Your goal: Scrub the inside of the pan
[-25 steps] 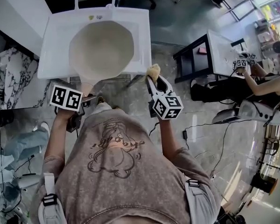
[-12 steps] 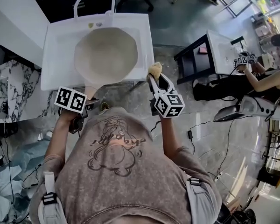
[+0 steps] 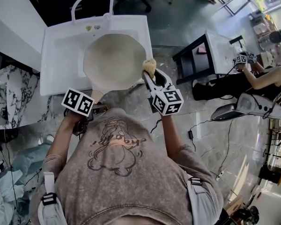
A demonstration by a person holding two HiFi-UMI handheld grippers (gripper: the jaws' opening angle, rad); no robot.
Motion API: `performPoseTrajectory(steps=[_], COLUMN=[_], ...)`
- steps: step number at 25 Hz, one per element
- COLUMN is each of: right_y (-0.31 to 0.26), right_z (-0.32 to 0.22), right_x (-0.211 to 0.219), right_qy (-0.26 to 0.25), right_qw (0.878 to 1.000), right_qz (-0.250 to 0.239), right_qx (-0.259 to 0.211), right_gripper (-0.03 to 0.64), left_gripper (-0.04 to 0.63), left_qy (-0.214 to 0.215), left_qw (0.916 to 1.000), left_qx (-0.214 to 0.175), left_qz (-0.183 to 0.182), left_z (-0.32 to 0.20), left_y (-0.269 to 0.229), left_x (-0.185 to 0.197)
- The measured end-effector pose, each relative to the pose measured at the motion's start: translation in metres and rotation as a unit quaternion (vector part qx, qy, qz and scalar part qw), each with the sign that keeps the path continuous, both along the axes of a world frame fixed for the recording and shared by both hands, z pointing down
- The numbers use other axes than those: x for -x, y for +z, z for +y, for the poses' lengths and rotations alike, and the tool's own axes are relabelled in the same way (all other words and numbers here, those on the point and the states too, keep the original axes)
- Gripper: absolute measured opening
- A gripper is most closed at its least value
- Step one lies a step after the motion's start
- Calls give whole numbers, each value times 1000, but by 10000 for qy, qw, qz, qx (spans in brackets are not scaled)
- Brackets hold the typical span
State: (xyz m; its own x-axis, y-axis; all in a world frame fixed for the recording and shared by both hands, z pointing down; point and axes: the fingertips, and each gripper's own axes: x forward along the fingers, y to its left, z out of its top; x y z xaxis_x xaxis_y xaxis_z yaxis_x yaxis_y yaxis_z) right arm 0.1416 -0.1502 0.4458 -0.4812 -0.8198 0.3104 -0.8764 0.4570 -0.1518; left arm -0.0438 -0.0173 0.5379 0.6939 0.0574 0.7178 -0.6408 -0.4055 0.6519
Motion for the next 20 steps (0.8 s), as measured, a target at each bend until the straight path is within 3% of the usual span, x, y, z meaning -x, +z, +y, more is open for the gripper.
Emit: performPoseTrajectory(steps=[9,20], right_y=[-15,41], right_z=[-30,-42], right_x=[58,115], right_qy=[-1077,-2130], right_qw=[9928,9705], right_qz=[428,1125], right_qx=[-310,37], right_gripper=[160,160], left_gripper=[97,97], left_qy=[614,1365], left_qw=[9980,9904], left_qx=[47,104], left_qz=[-138,-209], left_z=[7,18], left_y=[5,17], left_x=[-17,-40])
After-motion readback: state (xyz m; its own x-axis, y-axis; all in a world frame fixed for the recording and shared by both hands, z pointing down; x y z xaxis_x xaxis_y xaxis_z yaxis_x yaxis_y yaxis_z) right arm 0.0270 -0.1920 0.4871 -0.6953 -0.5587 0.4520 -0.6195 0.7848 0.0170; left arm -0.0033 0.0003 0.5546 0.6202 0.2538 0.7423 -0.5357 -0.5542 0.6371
